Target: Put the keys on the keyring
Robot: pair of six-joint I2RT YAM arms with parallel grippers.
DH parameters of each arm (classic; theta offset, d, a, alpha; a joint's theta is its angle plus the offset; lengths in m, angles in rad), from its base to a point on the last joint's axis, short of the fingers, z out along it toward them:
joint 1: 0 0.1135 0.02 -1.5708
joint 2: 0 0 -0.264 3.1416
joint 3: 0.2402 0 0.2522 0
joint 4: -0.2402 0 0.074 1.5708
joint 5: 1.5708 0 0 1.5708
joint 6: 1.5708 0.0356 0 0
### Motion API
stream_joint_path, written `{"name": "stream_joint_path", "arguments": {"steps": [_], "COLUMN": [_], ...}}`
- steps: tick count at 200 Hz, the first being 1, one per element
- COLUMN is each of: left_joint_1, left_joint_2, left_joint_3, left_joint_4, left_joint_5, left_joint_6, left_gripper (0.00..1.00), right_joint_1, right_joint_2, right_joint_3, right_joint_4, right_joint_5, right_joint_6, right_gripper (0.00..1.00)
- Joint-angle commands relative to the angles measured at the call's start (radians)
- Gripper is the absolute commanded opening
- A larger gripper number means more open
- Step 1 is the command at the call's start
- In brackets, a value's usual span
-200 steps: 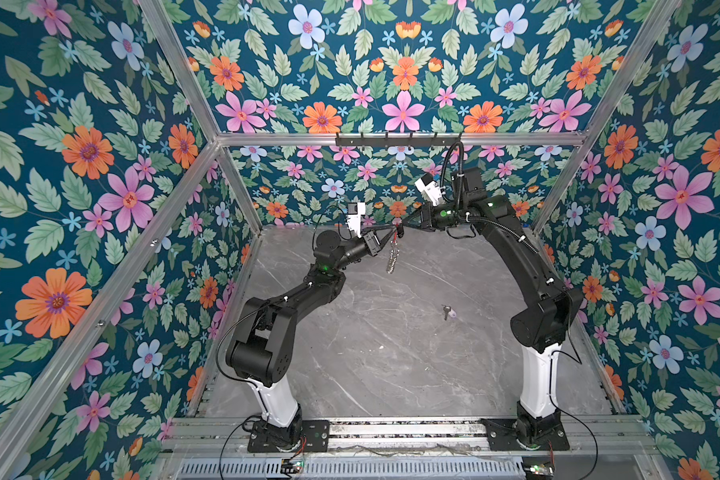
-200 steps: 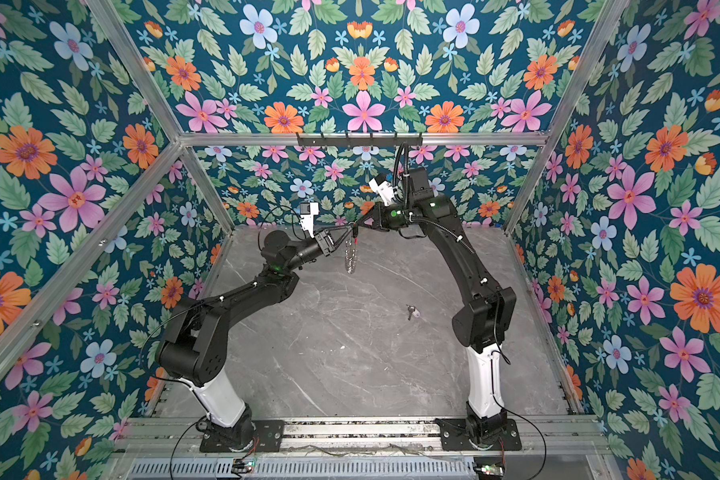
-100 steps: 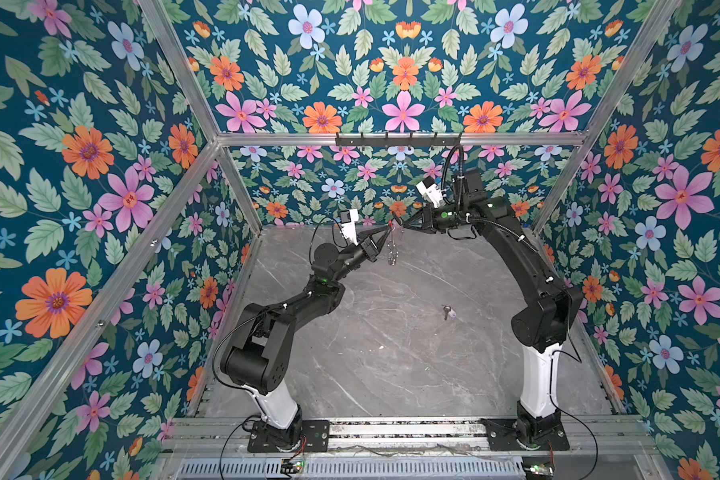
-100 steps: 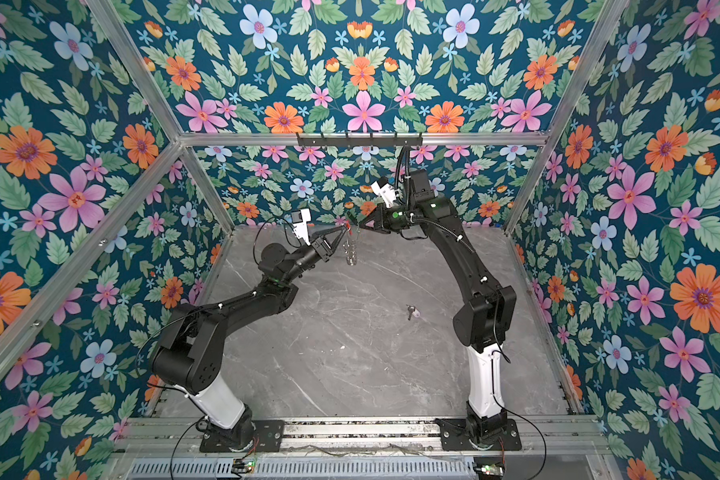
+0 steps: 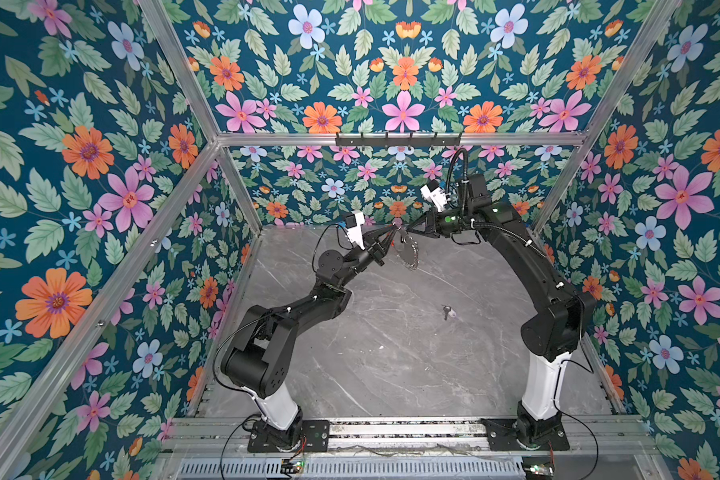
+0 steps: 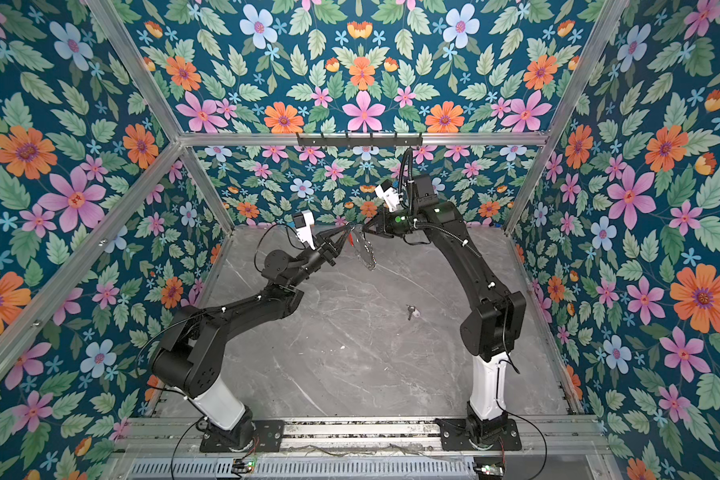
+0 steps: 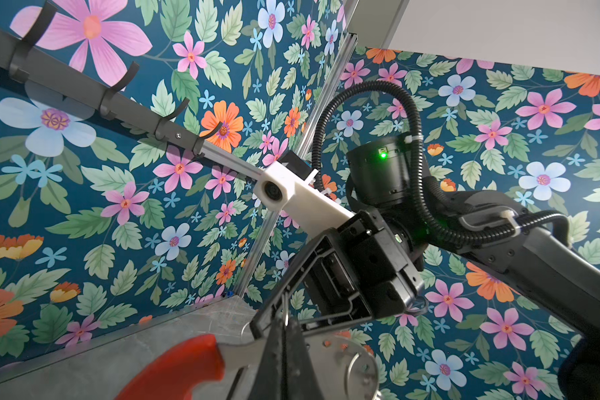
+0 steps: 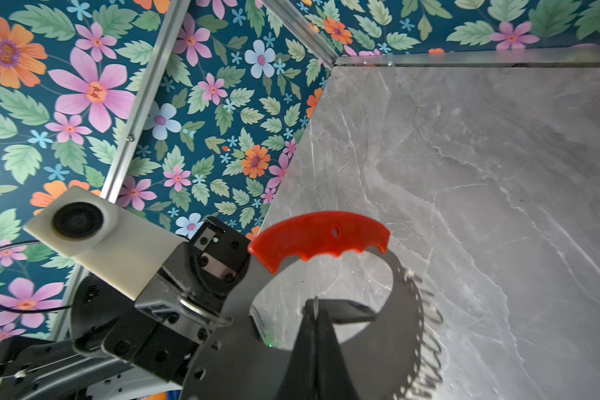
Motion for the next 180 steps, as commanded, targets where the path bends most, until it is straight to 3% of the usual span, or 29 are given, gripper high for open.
{"name": "stream_joint_path", "arguments": {"steps": [1,37,72,143,180], "left_joint_1": [0.003,0.012,0.018,0.021,0.033], "left_joint_2": [-0.005,0.025,0.062,0.07,0.066], "left_joint_3": [0.013,0.048,0.059,0.064,0.058], "left_joint_4": [0.001,0.028,0.117,0.13,0.13], "left_joint_5": [-0.002,0.129,0.177,0.198,0.193], "left_joint_6": [0.0,-0.034,-0.115,-0.142,-0.143], "left_gripper": [0.0,0.0,0.0,0.0,0.0], "right_joint_1": [0.002,0.004,0.005,0.01,0.01], "right_joint_2": [-0.026,-0.062,-0.07,-0.064,-0.083], "right_joint_3": [-0.001,-0.011,-0.013,0.011,-0.006], "right_joint_4": [-0.032,-0.022,0.009,0.031,0.019], "right_joint_5": [0.067,0.0,-0.076,-0.108,-0.06], "right_joint_6": [-0.103,-0.146,-0.127,-0.097,-0.115], "right_gripper": [0.0,0.0,0.0,0.0,0.0]}}
